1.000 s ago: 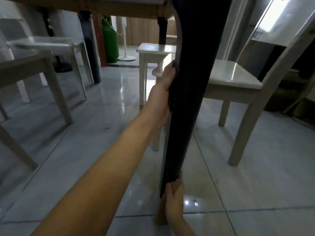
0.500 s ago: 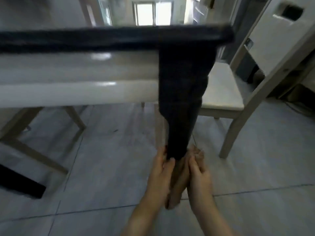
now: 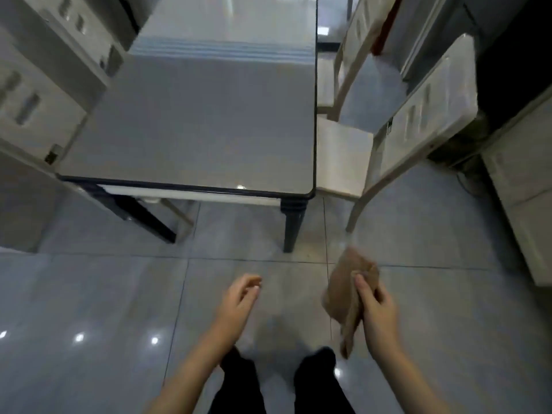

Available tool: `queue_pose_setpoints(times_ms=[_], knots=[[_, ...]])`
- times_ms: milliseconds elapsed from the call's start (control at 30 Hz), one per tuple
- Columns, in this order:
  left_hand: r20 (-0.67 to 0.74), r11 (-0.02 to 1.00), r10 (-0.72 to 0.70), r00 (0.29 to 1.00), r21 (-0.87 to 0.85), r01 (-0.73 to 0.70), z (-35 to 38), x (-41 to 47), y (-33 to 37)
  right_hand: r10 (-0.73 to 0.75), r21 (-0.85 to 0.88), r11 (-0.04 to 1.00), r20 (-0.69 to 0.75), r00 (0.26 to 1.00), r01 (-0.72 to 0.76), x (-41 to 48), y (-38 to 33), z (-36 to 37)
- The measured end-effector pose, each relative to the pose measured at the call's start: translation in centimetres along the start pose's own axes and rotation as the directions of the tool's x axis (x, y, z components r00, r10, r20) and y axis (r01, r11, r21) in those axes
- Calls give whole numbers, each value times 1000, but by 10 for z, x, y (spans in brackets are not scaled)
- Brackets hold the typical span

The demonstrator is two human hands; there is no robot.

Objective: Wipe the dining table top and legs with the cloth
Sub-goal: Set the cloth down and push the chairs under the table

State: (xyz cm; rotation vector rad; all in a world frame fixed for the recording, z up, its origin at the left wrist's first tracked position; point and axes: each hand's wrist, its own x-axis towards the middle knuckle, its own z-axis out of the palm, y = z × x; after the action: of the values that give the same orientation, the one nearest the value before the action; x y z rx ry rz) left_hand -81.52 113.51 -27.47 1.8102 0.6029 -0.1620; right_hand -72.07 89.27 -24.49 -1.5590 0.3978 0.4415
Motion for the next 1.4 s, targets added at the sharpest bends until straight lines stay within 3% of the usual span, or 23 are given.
queue_pose_setpoints(times_ms=[233,467,633,1033,1200,1300,1400], knots=[[-189,991,-137,972,-29,134,-3,-74,1,-17,-167,986,38,999,23,-19,-6,-61],[-298,941,-332,895,-175,290,21,-93,-22,35,-124,992,79,996,-25,18,3,-75],[-326,932,-357,875,-179,314,0,-60,-28,62,-87,995,110,992,-52,56,-25,-36],[-203,971,-214,955,-154,185,-98,138,30,-137,-82,986,83,987,143,193,-127,109],[-201,972,-198,959,-169,165,-123,186,48,-296,-235,920,113,949,315,234,-157,160],[-208,966,-218,953,-186,180,-125,200,44,-401,-458,780,160,902,428,258,-152,189],[-173,952,-279,945,-178,249,-123,201,38,-340,-568,717,222,914,404,280,-130,213]])
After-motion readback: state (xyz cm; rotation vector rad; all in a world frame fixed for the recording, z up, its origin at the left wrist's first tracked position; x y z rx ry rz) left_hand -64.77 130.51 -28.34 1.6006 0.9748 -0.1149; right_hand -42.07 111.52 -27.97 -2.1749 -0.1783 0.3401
